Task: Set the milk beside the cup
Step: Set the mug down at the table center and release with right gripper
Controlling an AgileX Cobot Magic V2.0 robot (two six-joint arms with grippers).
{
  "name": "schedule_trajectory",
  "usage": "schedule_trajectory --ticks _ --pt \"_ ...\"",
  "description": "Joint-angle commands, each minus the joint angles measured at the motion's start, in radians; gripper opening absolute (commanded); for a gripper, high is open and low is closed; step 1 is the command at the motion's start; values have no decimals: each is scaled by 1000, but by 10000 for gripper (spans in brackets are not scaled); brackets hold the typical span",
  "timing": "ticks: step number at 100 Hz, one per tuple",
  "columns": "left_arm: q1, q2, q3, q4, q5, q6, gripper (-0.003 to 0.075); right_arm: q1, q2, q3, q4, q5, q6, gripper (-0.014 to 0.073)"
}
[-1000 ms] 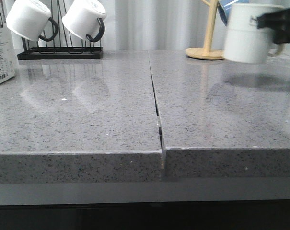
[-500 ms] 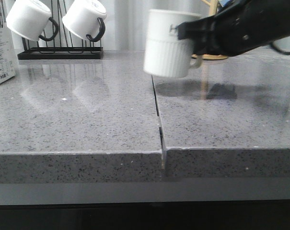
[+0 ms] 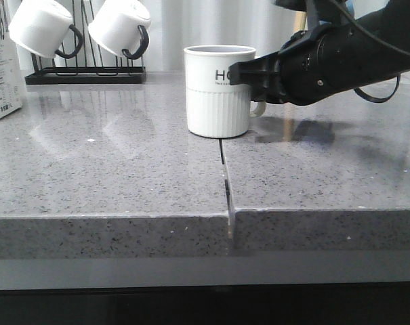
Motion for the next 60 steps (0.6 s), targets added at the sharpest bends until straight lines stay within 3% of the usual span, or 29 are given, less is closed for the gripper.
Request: schedule_trajectory --ticks 1,22,43,50,60 --pt "-6 -32 40 -1 -81 -3 -21 0 -71 5 -4 -89 4 261" --pt "-6 -32 40 -1 -81 -3 -21 0 -181 114 -4 -97 4 258" --pt "-6 -32 40 -1 -81 -3 -21 0 -417 301 -4 -51 4 249" --pt "-6 -32 40 -1 -81 -3 -21 0 -523 352 -4 4 4 186" --pt "-6 -32 40 -1 -81 -3 -21 0 -679 401 -4 107 4 28"
